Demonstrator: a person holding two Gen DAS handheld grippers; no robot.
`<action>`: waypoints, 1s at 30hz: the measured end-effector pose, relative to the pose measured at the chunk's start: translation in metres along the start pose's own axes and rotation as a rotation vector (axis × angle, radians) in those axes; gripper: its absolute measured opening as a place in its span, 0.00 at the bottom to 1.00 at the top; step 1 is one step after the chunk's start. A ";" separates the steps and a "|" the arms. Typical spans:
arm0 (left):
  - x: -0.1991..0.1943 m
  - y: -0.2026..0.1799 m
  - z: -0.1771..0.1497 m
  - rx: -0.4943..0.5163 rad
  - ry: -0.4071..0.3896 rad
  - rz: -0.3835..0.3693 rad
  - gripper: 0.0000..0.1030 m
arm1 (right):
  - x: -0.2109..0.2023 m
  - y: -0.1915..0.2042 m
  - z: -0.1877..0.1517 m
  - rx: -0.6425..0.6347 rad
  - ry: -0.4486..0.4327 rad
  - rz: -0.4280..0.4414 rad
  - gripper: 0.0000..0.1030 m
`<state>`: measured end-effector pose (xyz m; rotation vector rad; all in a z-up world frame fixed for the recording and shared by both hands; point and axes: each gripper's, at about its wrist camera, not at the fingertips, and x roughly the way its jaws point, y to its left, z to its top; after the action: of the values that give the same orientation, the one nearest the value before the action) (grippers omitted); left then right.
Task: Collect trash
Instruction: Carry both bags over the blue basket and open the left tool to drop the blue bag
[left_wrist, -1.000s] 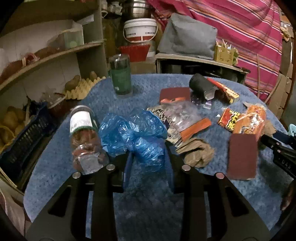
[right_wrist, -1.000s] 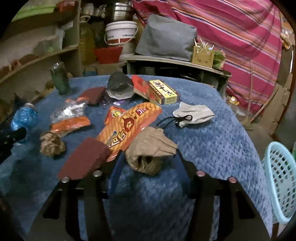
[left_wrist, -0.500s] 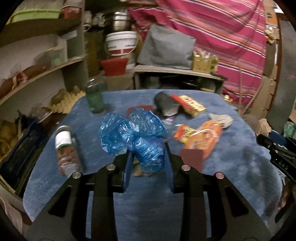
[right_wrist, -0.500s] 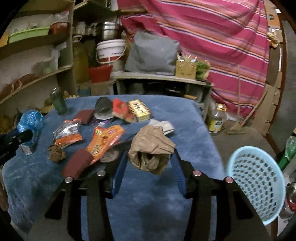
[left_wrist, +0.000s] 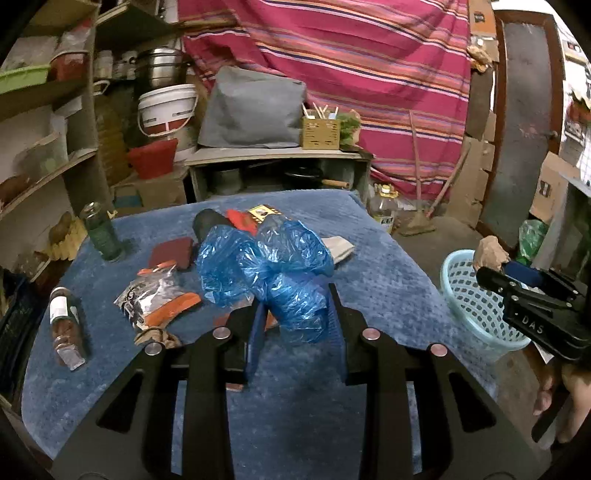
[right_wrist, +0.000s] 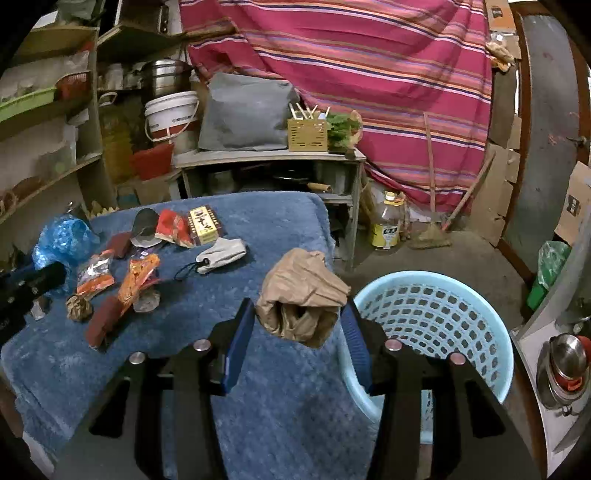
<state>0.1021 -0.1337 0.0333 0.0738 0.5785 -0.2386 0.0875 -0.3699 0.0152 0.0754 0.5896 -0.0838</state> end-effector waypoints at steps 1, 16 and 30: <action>-0.001 -0.004 0.000 0.006 -0.001 0.002 0.29 | -0.002 -0.001 0.000 0.003 0.000 0.000 0.47; -0.012 -0.039 0.017 0.113 -0.062 -0.015 0.29 | -0.014 -0.028 0.011 0.037 -0.041 -0.006 0.47; 0.062 -0.125 0.030 0.181 -0.062 -0.207 0.31 | 0.012 -0.112 0.002 0.087 -0.027 -0.114 0.47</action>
<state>0.1379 -0.2719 0.0236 0.1815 0.5014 -0.4924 0.0873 -0.4823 0.0046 0.1244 0.5630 -0.2212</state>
